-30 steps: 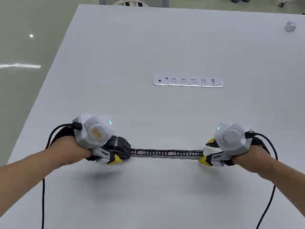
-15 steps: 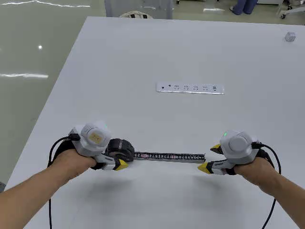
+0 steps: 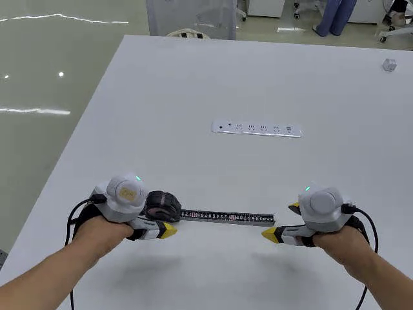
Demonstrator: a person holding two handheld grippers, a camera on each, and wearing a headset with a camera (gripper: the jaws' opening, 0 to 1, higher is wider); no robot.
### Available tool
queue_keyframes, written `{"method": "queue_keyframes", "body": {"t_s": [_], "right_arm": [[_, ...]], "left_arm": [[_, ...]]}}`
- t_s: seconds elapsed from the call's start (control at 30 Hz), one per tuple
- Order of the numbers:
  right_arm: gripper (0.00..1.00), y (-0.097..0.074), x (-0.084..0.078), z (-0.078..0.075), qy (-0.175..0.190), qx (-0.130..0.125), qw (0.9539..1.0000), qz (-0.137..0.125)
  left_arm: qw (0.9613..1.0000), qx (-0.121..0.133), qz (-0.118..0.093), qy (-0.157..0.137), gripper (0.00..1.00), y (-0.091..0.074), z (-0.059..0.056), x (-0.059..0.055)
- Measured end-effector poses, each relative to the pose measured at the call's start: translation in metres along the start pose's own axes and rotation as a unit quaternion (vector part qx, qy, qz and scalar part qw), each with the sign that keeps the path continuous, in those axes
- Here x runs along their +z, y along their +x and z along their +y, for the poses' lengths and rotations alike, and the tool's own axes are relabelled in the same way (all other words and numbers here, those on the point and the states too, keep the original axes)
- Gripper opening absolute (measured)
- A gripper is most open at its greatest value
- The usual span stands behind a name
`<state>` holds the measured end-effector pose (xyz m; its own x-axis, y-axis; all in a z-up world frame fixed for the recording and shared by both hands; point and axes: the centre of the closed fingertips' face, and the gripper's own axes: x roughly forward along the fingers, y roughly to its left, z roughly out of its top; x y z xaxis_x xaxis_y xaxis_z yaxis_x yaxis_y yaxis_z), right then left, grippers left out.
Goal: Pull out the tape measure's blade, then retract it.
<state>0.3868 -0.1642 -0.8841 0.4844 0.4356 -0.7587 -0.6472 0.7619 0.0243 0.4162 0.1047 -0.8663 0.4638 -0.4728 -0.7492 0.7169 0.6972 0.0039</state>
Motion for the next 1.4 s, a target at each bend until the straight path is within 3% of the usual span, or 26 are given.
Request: {"method": "queue_keyframes", "body": {"t_s": [0.1, 0.13, 0.57, 0.7, 0.97, 1.1, 1.3, 1.4], "right_arm": [[0.67, -0.001, 0.000, 0.000, 0.002, -0.002, 1.0000, -0.002], [0.68, -0.006, 0.001, 0.005, 0.033, -0.007, 0.9993, -0.017], [0.80, -0.017, 0.002, 0.017, 0.075, -0.032, 0.9962, -0.031], [0.83, -0.022, 0.003, 0.021, 0.088, -0.051, 0.9943, -0.033], [0.86, -0.030, 0.006, 0.034, 0.111, -0.063, 0.9910, -0.039], [0.87, -0.031, 0.006, 0.034, 0.112, -0.064, 0.9909, -0.039], [0.89, -0.048, 0.017, 0.041, 0.117, -0.097, 0.9875, -0.041], [0.89, -0.052, 0.019, 0.044, 0.124, -0.102, 0.9861, -0.043]], "left_arm": [[1.0000, 0.001, -0.001, 0.000, 0.81, -0.001, -0.001, 0.000], [0.9996, 0.019, 0.000, -0.023, 0.81, -0.004, -0.007, -0.004], [0.9953, 0.060, -0.018, -0.073, 0.84, -0.019, -0.013, -0.006], [0.9920, 0.075, -0.021, -0.100, 0.84, -0.025, -0.015, -0.011], [0.9858, 0.090, -0.019, -0.140, 0.84, -0.037, -0.024, -0.019], [0.9854, 0.092, -0.017, -0.142, 0.84, -0.038, -0.024, -0.019], [0.9751, 0.132, -0.028, -0.176, 0.85, -0.062, -0.026, -0.017], [0.9740, 0.136, -0.019, -0.180, 0.86, -0.066, -0.032, -0.021]]}}
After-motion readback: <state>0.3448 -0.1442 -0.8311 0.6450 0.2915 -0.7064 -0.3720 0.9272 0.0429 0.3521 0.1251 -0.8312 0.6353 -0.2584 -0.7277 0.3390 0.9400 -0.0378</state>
